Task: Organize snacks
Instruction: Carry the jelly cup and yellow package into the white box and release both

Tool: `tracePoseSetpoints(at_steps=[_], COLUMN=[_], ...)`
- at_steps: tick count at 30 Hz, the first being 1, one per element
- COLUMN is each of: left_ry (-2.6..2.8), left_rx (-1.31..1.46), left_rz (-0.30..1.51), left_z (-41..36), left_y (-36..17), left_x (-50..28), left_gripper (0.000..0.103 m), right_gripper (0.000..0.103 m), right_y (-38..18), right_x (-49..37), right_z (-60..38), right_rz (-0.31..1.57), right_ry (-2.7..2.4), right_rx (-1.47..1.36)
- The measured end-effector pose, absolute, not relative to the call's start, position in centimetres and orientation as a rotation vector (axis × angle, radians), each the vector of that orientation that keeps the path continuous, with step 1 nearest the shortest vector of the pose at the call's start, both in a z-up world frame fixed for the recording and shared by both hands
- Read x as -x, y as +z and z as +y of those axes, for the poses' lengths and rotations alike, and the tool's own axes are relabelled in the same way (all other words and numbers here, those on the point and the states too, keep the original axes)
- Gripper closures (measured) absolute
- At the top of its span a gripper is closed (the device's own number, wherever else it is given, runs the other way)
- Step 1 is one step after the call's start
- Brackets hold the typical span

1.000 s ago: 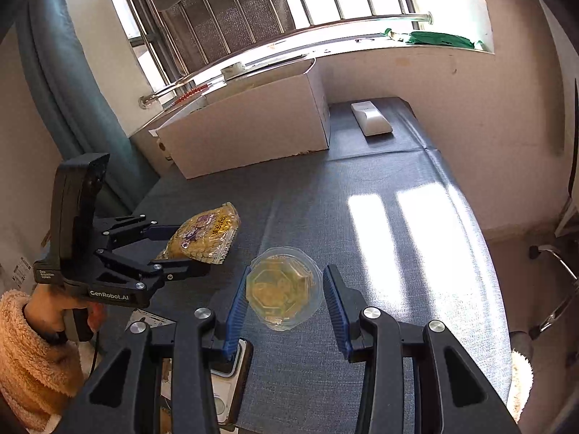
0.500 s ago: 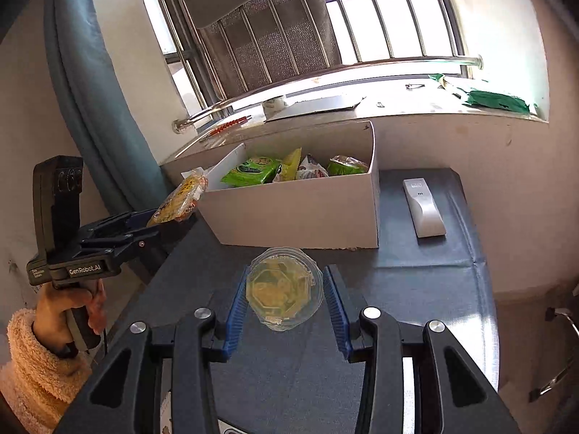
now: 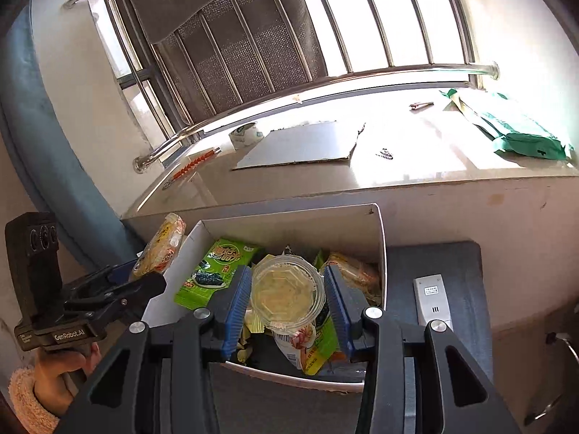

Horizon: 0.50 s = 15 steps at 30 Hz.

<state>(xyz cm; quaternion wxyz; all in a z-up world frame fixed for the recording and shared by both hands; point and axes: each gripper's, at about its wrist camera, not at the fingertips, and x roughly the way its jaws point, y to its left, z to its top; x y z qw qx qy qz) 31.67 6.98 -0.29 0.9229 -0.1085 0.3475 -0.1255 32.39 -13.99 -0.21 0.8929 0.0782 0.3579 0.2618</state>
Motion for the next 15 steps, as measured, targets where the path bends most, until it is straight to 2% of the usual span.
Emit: tracePoseSetpoints(at_steps=[1,2,7,15], left_ry=[-0.250,-0.236,-0.181,-0.068], left_rx=[0.227,0.218,0.149,0.155], left_rz=[0.728,0.717,0.689,0.541], left_z=[6.9,7.0,6.8,7.4], left_y=[-0.4,-0.3,0.0,2.2], left_x=[-32.1,-31.9,-30.5,-25.6], left_gripper=[0.000,0.000,0.000,0.000], right_gripper=[0.005,0.000,0.000,0.000], right_y=[-0.4,-0.5,0.8,2.9], right_x=[-33.1,-33.4,-32.5,-28.6], right_z=[-14.1,-14.2,-14.7,-13.6], right_rz=[0.756,0.772,0.728,0.598], right_ry=[0.543,0.534,0.499,0.437], right_rx=[-0.184,-0.199,-0.168,-0.037])
